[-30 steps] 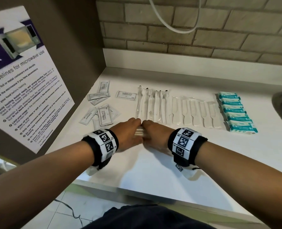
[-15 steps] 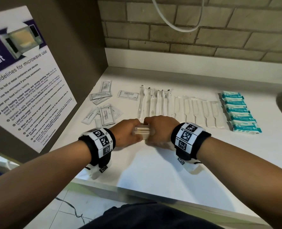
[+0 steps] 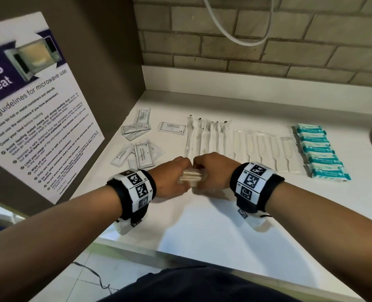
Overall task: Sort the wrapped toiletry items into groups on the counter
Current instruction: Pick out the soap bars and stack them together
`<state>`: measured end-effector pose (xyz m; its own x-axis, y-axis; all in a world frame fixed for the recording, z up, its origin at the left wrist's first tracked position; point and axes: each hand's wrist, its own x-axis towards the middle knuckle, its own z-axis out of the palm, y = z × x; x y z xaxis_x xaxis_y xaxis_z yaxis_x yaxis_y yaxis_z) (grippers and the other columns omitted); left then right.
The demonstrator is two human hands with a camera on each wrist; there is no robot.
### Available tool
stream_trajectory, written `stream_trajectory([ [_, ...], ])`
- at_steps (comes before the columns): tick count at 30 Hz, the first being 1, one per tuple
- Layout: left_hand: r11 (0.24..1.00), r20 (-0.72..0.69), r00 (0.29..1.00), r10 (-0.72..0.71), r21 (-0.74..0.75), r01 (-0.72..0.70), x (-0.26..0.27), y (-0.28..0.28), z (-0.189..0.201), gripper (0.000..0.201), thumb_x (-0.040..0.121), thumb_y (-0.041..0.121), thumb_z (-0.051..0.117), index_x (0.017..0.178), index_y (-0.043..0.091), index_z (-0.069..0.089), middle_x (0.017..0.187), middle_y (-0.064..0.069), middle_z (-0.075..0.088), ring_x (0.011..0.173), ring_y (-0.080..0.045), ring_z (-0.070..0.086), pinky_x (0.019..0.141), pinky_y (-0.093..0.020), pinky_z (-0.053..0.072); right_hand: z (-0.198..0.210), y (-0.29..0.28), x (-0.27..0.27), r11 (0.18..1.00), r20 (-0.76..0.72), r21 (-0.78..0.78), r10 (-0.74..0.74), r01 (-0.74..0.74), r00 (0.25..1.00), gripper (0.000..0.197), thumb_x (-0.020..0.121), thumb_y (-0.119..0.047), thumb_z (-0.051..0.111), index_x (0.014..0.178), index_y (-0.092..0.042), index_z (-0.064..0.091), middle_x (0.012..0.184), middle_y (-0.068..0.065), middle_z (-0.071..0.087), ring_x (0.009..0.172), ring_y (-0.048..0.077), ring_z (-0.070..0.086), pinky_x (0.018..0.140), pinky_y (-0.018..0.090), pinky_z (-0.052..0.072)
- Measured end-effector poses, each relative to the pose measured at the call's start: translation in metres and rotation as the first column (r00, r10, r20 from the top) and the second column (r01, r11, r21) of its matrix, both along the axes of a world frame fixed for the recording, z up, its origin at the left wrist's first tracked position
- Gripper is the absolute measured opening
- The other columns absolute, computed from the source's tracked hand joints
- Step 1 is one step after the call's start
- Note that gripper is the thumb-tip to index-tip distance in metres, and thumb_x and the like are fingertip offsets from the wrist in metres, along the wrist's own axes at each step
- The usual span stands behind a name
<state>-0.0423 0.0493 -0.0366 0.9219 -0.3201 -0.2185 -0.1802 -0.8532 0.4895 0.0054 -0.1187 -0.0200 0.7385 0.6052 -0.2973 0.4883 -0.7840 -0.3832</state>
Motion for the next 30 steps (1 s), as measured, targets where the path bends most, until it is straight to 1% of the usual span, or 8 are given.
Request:
stream_trajectory([
  [4,0.998,-0.027,1.000,-0.004,0.062,0.006,0.000,0.001,0.001,0.048,0.083,0.033,0.066,0.124,0.020,0.043,0.116,0.004,0.046,0.099,-0.021,0.057,0.083,-0.034,0.048,-0.002,0.001,0.001,0.999,-0.006,-0.021,0.028,-0.029,1.000,0.034,0.062,-0.039,0.074,0.088,-0.032,0.055,0.081,-0.010,0.063,0.075,0.012,0.062,0.068,0.032,0.055],
  [9,0.999,0.023,1.000,-0.008,0.052,0.007,0.002,-0.002,0.001,0.038,0.087,0.029,0.061,0.120,0.020,0.046,0.108,0.008,0.042,0.098,-0.020,0.055,0.077,-0.027,0.040,-0.005,-0.002,0.004,1.000,0.008,-0.007,0.003,-0.003,1.000,0.030,0.059,-0.042,0.071,0.081,-0.033,0.054,0.079,-0.011,0.061,0.073,0.011,0.062,0.066,0.032,0.055],
  [13,0.998,0.015,1.000,0.000,0.055,0.000,0.001,-0.004,0.002,0.037,0.085,0.026,0.061,0.118,0.020,0.047,0.109,0.006,0.044,0.095,-0.019,0.056,0.078,-0.028,0.045,-0.004,-0.001,0.004,1.000,0.018,-0.009,0.024,-0.024,1.000,0.033,0.061,-0.040,0.074,0.088,-0.031,0.056,0.085,-0.009,0.062,0.077,0.013,0.062,0.069,0.033,0.055],
  [19,0.998,0.033,0.999,-0.020,0.053,0.018,-0.001,-0.007,-0.003,0.034,0.088,0.023,0.061,0.119,0.013,0.050,0.113,-0.001,0.048,0.096,-0.022,0.056,0.077,-0.026,0.041,-0.009,-0.004,-0.002,1.000,0.037,-0.002,0.020,-0.019,0.999,0.024,0.066,-0.033,0.069,0.087,-0.028,0.057,0.078,-0.008,0.061,0.070,0.012,0.061,0.056,0.025,0.047],
  [22,0.999,0.046,0.999,-0.008,0.037,0.006,0.000,-0.006,-0.002,0.035,0.087,0.025,0.062,0.119,0.015,0.051,0.109,0.002,0.050,0.092,-0.016,0.052,0.075,-0.023,0.037,-0.009,-0.004,0.001,0.999,0.025,-0.012,0.031,-0.030,0.999,0.020,0.067,-0.035,0.068,0.083,-0.029,0.057,0.075,-0.008,0.061,0.069,0.013,0.061,0.058,0.027,0.050],
  [25,0.999,0.016,0.999,0.040,-0.007,-0.040,0.000,-0.005,0.002,0.031,0.087,0.025,0.064,0.114,0.016,0.054,0.100,0.006,0.053,0.086,-0.013,0.052,0.069,-0.023,0.037,-0.004,-0.003,0.005,0.998,-0.012,-0.033,0.055,-0.055,0.998,0.018,0.069,-0.037,0.068,0.079,-0.030,0.055,0.076,-0.008,0.062,0.073,0.015,0.062,0.065,0.030,0.053],
  [27,0.992,0.002,0.995,0.102,-0.076,-0.101,0.001,-0.001,0.008,0.028,0.084,0.027,0.067,0.109,0.020,0.056,0.097,0.005,0.061,0.082,-0.013,0.058,0.067,-0.024,0.043,0.006,-0.001,0.012,0.997,-0.026,-0.035,0.074,-0.075,0.997,0.017,0.072,-0.035,0.068,0.082,-0.027,0.056,0.081,-0.004,0.064,0.076,0.017,0.062,0.069,0.032,0.053],
  [30,0.955,0.022,0.980,0.197,-0.229,-0.187,0.009,0.014,0.019,0.028,0.078,0.030,0.076,0.099,0.027,0.059,0.097,0.003,0.069,0.087,-0.018,0.066,0.077,-0.030,0.054,0.024,0.002,0.025,0.997,-0.006,0.029,0.068,-0.068,0.998,0.018,0.076,-0.030,0.071,0.088,-0.020,0.061,0.083,0.002,0.065,0.078,0.021,0.061,0.072,0.034,0.050],
])
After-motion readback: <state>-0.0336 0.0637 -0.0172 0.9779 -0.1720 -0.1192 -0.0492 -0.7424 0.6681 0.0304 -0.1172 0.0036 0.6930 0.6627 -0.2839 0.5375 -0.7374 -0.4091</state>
